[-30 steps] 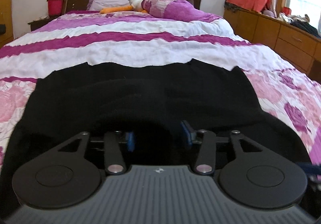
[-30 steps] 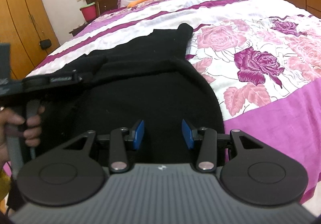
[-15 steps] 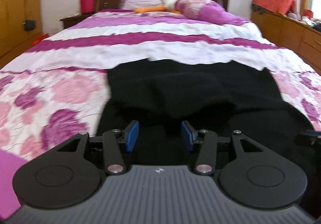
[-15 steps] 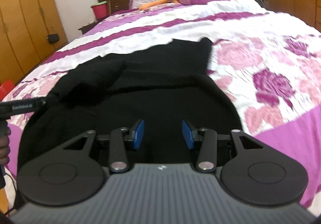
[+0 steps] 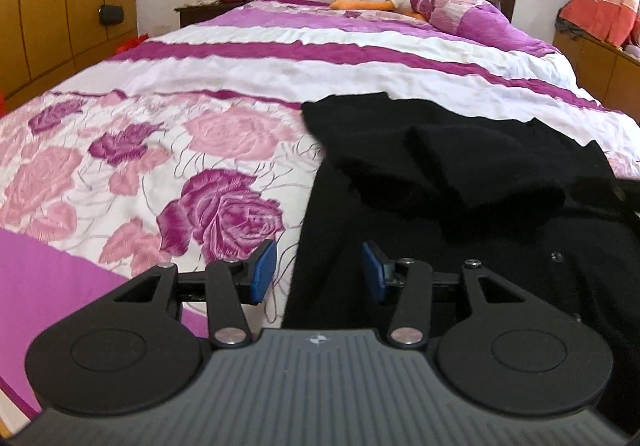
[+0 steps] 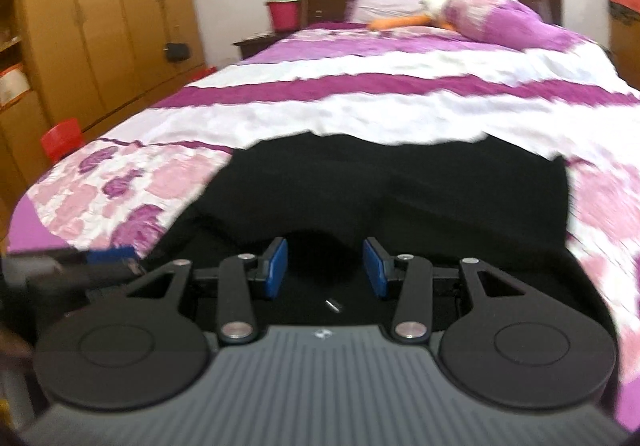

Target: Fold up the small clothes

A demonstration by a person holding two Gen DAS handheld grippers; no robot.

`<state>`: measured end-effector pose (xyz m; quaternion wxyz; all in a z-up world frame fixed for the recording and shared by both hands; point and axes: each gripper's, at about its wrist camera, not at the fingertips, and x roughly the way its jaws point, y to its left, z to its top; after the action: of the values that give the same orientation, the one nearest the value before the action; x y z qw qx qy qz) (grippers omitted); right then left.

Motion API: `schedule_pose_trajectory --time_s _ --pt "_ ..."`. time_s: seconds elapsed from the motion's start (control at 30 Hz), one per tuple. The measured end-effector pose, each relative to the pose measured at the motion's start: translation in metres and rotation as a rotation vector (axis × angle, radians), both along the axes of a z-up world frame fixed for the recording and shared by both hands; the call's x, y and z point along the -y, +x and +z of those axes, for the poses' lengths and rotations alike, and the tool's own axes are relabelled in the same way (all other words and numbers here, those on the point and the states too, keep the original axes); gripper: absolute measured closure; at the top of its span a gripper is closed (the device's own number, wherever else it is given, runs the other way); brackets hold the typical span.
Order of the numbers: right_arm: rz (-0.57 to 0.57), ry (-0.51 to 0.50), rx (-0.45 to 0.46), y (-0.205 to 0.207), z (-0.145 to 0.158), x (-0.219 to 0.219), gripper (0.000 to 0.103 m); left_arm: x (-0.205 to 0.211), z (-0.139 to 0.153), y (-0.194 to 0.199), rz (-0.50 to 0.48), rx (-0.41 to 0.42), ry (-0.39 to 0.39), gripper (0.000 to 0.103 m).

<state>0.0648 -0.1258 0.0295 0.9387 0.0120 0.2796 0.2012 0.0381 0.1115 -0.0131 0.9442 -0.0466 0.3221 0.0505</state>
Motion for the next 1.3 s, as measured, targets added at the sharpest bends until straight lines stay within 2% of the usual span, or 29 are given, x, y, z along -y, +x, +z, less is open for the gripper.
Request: schedule_pose_trajectory --time_s 0.23,0.47,0.63,0.67,0.7,0.73,0.8,0.87,0.97,1.07,1.17,1.3 --pt "0.061 -0.025 -0.021 0.045 -0.004 -0.058 0.059 -0.005 -0.009 0.002 0.008 -0.008 -0.011 0.05" --pt "0.021 -0.138 -0.07 0.078 -0.037 -0.089 0.059 -0.005 -0.013 0.001 -0.001 0.002 -0.008 0.05" --pt "0.047 -0.202 -0.015 0.079 -0.05 -0.097 0.06 -0.005 -0.014 0.001 0.0 0.006 -0.012 0.05" --pt "0.047 -0.203 -0.008 0.078 -0.051 -0.096 0.067 -0.005 -0.013 0.002 0.0 0.006 -0.011 0.05" --pt "0.041 -0.211 0.0 0.078 -0.051 -0.095 0.08 -0.004 -0.014 0.002 0.0 0.007 -0.007 0.05" --pt "0.033 -0.218 0.009 0.077 -0.05 -0.093 0.085 -0.004 -0.014 0.002 0.0 0.007 -0.004 0.05" --pt "0.026 -0.173 0.006 0.077 -0.044 -0.085 0.091 -0.002 -0.014 0.003 -0.005 0.005 0.01 0.05" --pt "0.017 -0.101 0.023 0.074 -0.032 -0.072 0.091 -0.001 -0.013 0.004 -0.01 0.0 0.024 0.05" --pt "-0.024 -0.035 0.077 0.066 -0.009 -0.044 0.092 -0.003 -0.011 0.006 -0.001 -0.005 0.014 0.05" --pt "-0.071 0.025 0.091 0.062 0.006 -0.006 0.092 -0.004 -0.008 0.01 0.004 -0.01 0.017 0.05" --pt "-0.138 0.077 0.082 0.063 0.01 0.033 0.092 -0.002 -0.004 0.012 0.004 -0.006 0.032 0.05" --pt "-0.246 0.152 0.052 0.069 0.0 0.083 0.092 0.006 -0.003 0.015 -0.007 -0.002 0.069 0.05"
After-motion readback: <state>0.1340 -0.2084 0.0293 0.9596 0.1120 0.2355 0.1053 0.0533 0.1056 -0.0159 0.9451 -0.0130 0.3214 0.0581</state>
